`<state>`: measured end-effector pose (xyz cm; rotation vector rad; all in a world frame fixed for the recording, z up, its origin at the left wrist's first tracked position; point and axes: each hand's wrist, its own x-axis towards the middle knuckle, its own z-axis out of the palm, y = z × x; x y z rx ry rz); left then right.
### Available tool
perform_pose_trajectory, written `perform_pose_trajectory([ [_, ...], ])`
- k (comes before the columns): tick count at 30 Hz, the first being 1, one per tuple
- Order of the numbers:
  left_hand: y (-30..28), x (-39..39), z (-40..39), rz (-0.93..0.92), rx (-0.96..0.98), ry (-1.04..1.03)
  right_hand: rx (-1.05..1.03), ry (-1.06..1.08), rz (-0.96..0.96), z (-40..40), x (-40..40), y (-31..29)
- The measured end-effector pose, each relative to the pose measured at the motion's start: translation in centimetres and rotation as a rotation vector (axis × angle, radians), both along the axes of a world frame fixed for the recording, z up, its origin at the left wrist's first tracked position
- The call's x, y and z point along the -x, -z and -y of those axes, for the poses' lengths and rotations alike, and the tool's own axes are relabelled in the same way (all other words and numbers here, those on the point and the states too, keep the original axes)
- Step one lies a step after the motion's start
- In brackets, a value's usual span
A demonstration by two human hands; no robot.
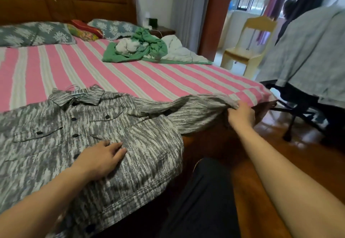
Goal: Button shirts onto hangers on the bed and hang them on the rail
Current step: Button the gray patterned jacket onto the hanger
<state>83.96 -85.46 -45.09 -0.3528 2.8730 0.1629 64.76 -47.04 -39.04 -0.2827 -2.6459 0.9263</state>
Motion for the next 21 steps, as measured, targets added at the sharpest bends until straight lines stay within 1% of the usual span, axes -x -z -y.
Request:
perform_pose_trajectory([
  [3, -4.2, 1.3, 0.7, 0.118, -0.108, 0.018, -0.171, -0.040, -0.293, 4.2, 1.1, -10.7],
  [4, -5.9, 1.7, 1.2, 0.109, -0.162, 0.011, -0.224, -0.057, -0.379, 5.8, 1.6, -14.2],
  [5, -7.4, 2.2, 2.0, 0.047, -0.218, -0.013, -0.261, -0.074, -0.465, 7.6, 2.0, -17.6],
  [7, -10.6, 2.9, 3.3, -0.182, -0.393, -0.086, -0.295, -0.099, -0.637, 11.3, 2.6, -22.9],
  [8, -12.3, 3.0, 3.8, -0.322, -0.531, -0.140, -0.286, -0.116, -0.692, 13.2, 2.7, -24.8],
  [10, -15.4, 2.6, 4.1, -0.545, -0.886, -0.278, -0.214, -0.188, -0.690, 17.6, 2.2, -26.9],
  [12, -17.7, 1.4, 4.6, -0.712, -1.204, -0.399, -0.128, -0.335, -0.600, 22.5, 0.8, -27.1],
  [13, -18.3, 0.5, 5.1, -0.764, -1.308, -0.455, -0.097, -0.444, -0.579, 24.9, -0.3, -26.6],
  [15, -18.6, -1.8, 6.9, -0.831, -1.447, -0.552, -0.092, -0.705, -0.613, 29.2, -2.8, -24.3],
  [16, -18.3, -3.2, 8.0, -0.854, -1.507, -0.612, -0.107, -0.869, -0.644, 31.1, -4.3, -22.5],
  [18, -16.7, -6.3, 10.6, -0.854, -1.623, -0.751, -0.143, -1.274, -0.672, 34.1, -7.5, -17.9],
  [20, -13.6, -9.4, 13.0, -0.801, -1.697, -0.870, -0.210, -1.624, -0.543, 35.8, -10.7, -11.8],
  [21, -11.4, -10.9, 14.2, -0.761, -1.722, -0.918, -0.270, -1.731, -0.453, 36.2, -11.7, -8.6],
])
